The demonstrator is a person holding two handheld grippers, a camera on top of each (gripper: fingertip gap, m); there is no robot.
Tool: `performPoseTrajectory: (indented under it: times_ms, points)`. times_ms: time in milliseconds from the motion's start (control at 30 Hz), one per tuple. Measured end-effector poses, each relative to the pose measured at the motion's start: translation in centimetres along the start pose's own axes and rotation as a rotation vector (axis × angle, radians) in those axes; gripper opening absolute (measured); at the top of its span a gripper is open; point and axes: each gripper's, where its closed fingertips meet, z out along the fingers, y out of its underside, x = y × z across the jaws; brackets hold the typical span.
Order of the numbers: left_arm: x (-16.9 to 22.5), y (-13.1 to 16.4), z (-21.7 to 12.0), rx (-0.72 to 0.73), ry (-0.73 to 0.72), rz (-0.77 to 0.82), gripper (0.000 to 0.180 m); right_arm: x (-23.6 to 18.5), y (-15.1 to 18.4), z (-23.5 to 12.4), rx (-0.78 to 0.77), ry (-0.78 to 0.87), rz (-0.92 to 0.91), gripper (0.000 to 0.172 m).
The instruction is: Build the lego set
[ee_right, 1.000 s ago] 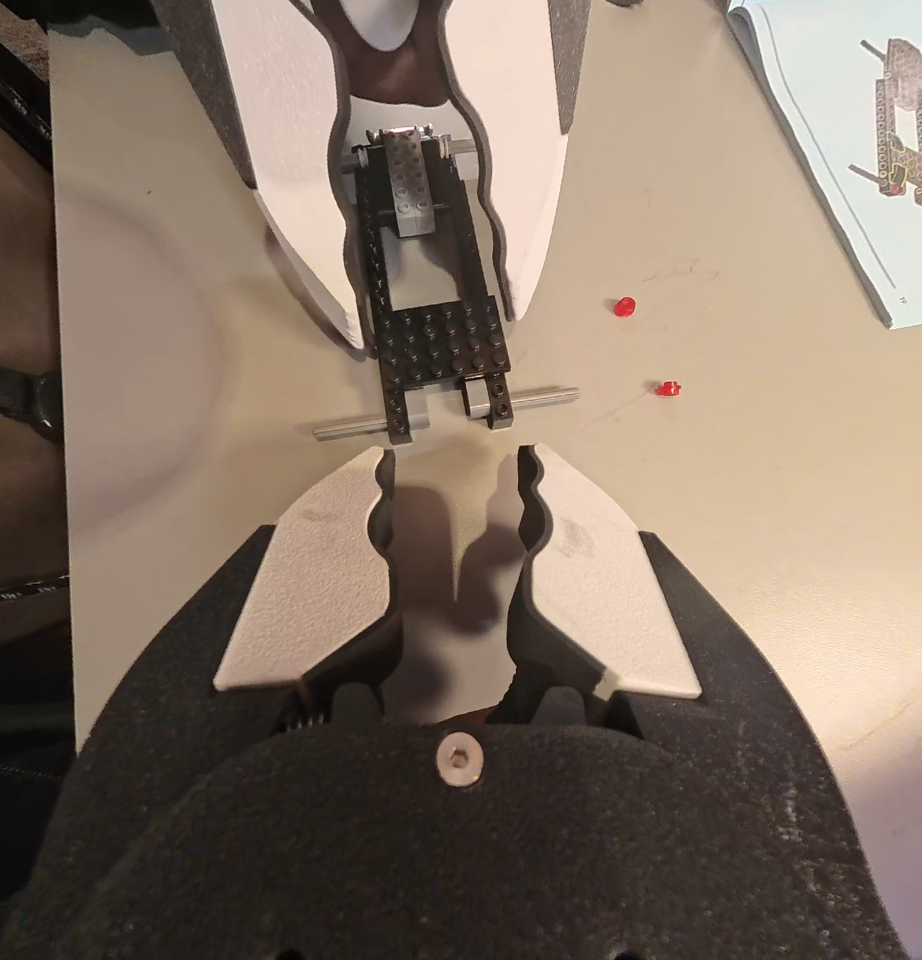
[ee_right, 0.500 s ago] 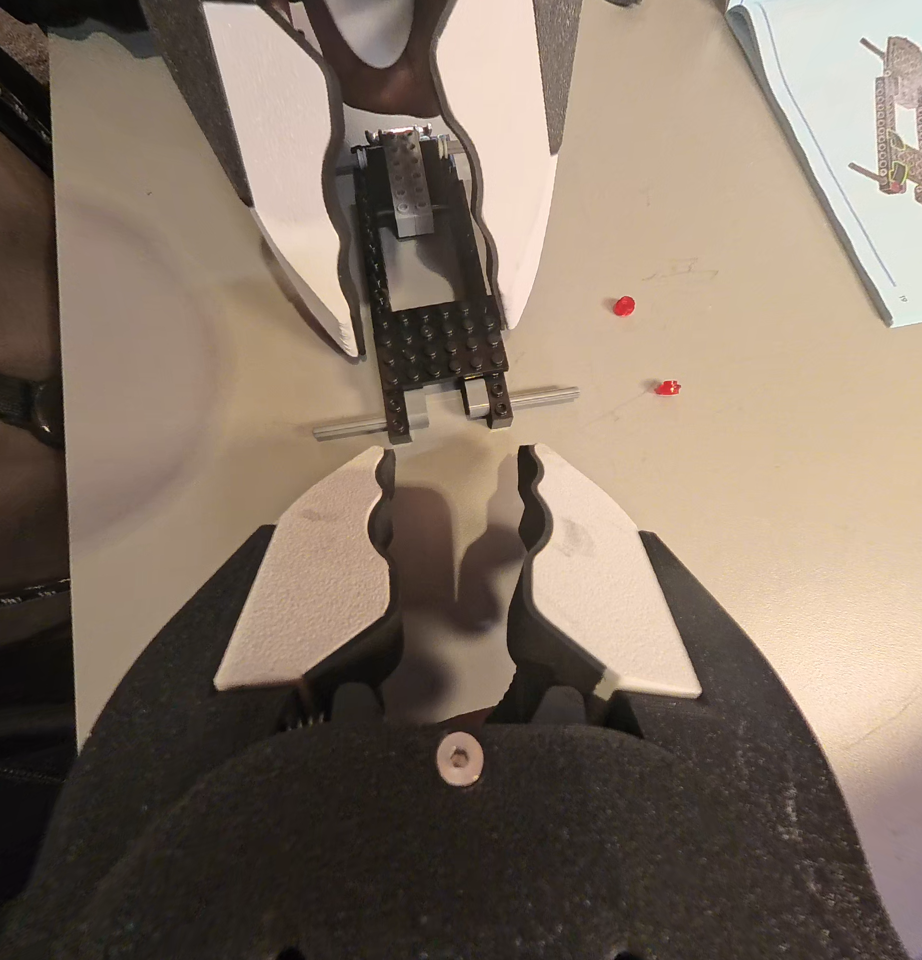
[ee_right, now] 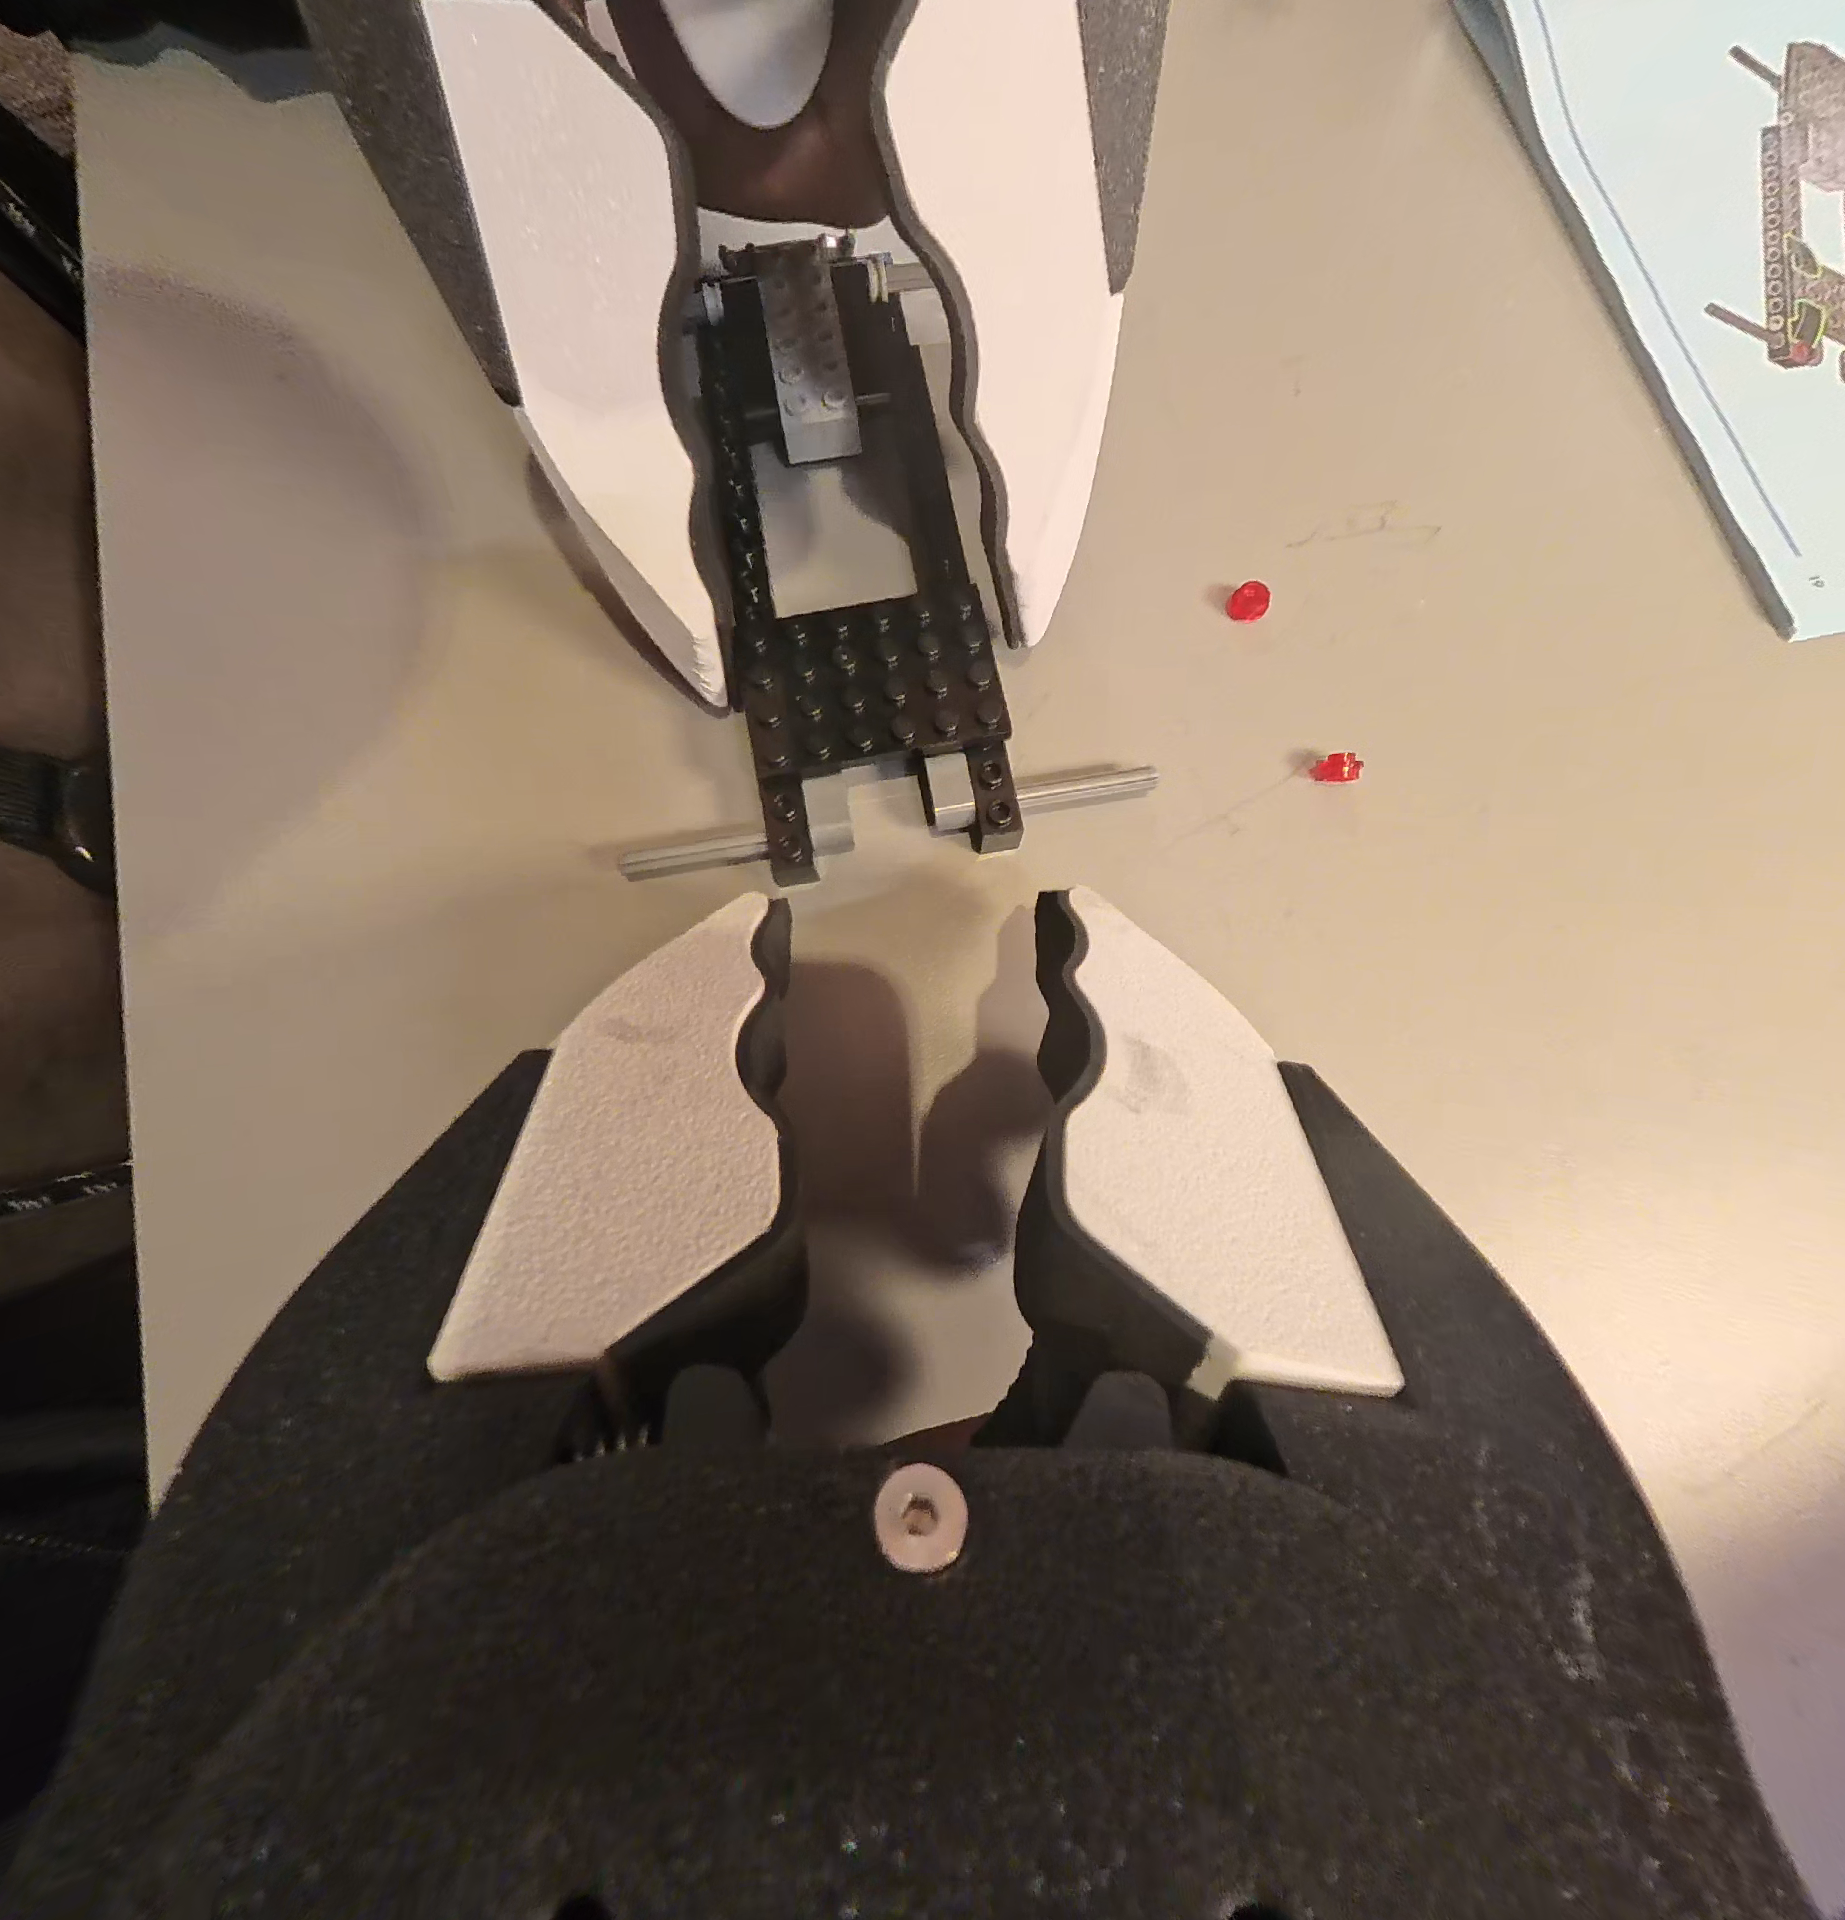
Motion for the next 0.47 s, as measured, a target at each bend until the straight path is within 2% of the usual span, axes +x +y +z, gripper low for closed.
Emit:
performPoseTrajectory:
  times_ms: [467]
  points:
    - [0.09, 0.3, -0.85, 0.059, -0.005, -0.053, 0.057, 0.12, 0.53, 0.51, -0.048, 0.016, -0.002, 0.046]
